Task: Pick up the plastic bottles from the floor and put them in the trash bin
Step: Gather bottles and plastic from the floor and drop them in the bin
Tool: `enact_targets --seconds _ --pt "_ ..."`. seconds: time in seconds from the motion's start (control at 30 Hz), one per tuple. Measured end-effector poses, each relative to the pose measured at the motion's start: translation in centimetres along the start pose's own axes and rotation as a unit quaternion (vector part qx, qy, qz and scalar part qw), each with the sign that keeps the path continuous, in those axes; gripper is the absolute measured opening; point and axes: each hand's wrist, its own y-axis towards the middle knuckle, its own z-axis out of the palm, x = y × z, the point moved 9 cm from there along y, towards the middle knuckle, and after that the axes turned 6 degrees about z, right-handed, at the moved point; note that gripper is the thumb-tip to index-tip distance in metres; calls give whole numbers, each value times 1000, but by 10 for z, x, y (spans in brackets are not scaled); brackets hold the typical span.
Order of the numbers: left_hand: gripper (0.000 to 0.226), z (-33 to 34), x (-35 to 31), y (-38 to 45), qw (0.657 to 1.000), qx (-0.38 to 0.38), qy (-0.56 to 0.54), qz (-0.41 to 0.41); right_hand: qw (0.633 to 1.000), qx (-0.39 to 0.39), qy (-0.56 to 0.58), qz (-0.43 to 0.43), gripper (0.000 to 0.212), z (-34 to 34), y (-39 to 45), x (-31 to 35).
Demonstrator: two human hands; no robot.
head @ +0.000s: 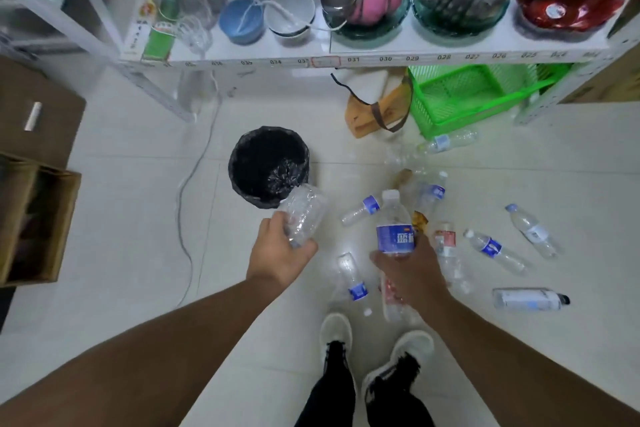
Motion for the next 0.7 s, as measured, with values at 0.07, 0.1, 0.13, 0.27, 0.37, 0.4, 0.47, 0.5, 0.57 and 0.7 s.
enact_targets --seconds 0.07,0.1,0.13,0.27,0.37,0.4,0.47,0.5,0.57,0.7 --pt "47 -19 13 -1 1000 -15 10 -16 999 33 0 7 61 20 -4 12" --pt "47 -24 20 -3 1000 -13 20 -20 998 52 5 16 67 28 -4 15" --pt "48 -28 26 -6 999 -6 27 -24 997 66 16 27 71 35 -4 19" --pt "51 -45 53 -13 998 -34 7 -55 994 99 22 46 70 51 -2 31" --pt "54 -56 68 -2 997 -46 -15 -65 993 109 0 41 72 65 0 48" --pt "55 -59 75 4 997 -43 -24 -67 993 113 7 38 74 71 2 55" --pt "58 -64 85 21 996 -35 -45 -67 993 111 24 34 78 85 5 69" --pt "60 -65 89 32 995 -30 -61 -69 993 109 29 35 80 94 7 74" --pt "62 -68 99 57 993 -15 -89 -75 992 116 31 44 82 116 13 86" --pt "70 -66 116 123 986 43 -136 -84 987 122 30 96 72 166 34 97"
